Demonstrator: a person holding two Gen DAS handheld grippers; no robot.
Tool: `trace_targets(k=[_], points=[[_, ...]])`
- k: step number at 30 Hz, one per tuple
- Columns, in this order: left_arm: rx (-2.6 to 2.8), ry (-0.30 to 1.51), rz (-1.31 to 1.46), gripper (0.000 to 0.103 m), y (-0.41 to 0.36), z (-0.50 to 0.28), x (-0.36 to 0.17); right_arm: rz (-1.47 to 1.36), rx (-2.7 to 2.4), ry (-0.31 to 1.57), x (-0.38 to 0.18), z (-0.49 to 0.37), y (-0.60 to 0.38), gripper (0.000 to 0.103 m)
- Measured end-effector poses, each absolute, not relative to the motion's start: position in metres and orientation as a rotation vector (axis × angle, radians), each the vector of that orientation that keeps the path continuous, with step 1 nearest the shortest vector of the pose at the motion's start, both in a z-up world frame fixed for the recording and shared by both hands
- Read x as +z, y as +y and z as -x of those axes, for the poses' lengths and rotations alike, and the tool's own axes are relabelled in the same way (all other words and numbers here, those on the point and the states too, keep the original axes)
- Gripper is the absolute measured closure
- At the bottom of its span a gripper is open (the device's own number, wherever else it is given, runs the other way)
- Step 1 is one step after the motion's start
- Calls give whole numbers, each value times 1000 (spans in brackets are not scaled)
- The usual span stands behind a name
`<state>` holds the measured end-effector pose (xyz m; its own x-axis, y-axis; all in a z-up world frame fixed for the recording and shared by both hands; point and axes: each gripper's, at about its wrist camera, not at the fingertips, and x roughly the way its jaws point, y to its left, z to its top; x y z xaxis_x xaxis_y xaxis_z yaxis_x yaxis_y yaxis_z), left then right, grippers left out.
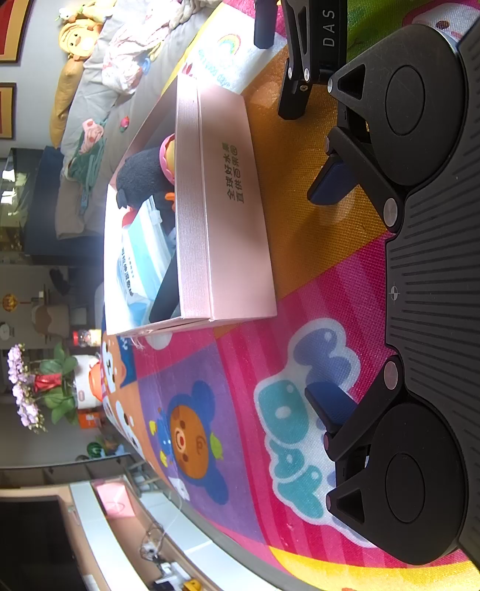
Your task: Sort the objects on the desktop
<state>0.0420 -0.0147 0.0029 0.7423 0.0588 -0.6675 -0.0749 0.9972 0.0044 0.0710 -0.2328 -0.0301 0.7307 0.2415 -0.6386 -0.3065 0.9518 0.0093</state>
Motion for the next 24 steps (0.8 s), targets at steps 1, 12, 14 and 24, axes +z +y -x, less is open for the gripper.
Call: trace_targets(k=[1,12,14,24], points=[[73,732,23,0,-14,-42,3,99,302,688,-30,-71,-233,0],[66,740,27,0,-14,-43,4,99,302,689,-30,-71,-233,0],[67,741,26,0,-14,-43,4,99,302,688,-30,-71,-233,0],[85,747,29,0,-15,-46,4,99,302,688,-30,-71,-233,0]])
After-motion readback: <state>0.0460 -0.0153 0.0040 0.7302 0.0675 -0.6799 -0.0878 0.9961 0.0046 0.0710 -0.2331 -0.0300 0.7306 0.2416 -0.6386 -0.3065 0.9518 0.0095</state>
